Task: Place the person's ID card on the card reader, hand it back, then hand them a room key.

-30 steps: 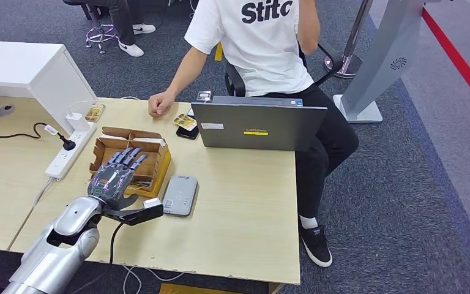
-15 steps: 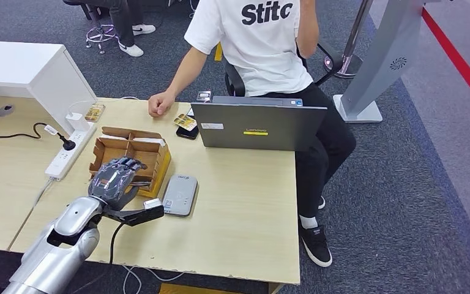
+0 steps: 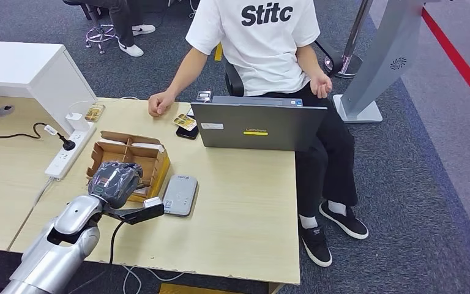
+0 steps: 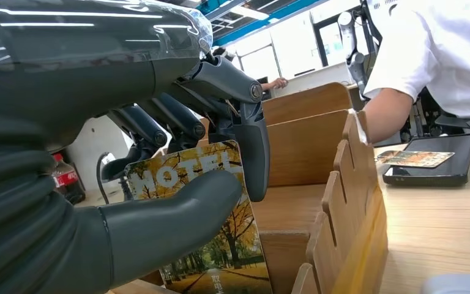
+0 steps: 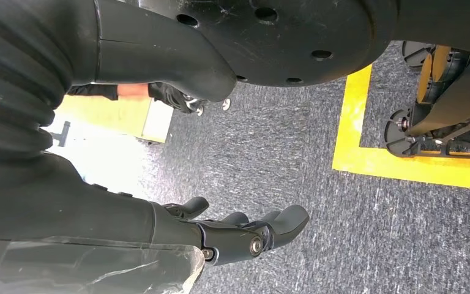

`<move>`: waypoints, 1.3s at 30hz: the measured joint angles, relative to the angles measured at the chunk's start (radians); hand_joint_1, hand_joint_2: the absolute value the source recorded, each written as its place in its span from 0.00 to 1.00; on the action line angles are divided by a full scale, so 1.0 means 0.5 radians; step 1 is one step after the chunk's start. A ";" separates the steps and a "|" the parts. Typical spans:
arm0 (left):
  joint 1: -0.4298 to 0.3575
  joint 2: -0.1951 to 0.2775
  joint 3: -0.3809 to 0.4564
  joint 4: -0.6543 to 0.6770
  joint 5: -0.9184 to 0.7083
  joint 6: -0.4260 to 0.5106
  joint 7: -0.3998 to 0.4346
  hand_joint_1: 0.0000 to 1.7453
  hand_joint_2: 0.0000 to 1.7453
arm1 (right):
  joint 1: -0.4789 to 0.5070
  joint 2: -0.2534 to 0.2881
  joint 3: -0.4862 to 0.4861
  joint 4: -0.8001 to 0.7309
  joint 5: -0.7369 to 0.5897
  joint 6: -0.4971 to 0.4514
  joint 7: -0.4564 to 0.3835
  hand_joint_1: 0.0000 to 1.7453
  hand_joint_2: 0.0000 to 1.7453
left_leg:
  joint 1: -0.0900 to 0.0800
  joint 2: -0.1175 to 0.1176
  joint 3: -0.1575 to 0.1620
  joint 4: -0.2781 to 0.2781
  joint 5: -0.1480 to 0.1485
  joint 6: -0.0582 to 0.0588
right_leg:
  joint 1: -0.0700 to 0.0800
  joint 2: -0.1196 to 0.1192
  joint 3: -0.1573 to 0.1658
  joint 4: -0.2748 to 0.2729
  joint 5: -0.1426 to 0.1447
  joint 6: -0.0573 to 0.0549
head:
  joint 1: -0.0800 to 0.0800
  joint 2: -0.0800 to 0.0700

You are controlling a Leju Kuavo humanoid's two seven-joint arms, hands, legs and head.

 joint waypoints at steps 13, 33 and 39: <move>-0.166 -0.130 0.007 -0.001 -0.085 0.583 0.190 1.00 1.00 | -0.001 0.013 -0.007 0.000 0.047 -0.004 0.002 0.00 1.00 | 0.000 -0.001 0.000 0.001 0.000 0.000 | 0.000 -0.001 0.001 0.000 0.001 0.000 | 0.000 0.000; -0.373 -0.289 0.174 0.034 -0.027 0.864 0.201 1.00 1.00 | -0.003 0.028 -0.007 0.000 0.095 -0.002 0.008 0.00 1.00 | 0.000 0.000 0.000 0.001 0.001 0.000 | 0.000 -0.001 0.001 0.000 0.001 0.000 | 0.000 0.000; -0.369 -0.334 0.180 0.034 0.095 0.817 0.139 0.00 1.00 | -0.003 0.027 -0.013 0.000 0.090 0.006 0.011 0.00 1.00 | 0.000 -0.001 -0.001 0.001 0.001 0.001 | 0.000 -0.001 0.000 0.000 0.001 0.000 | 0.000 0.000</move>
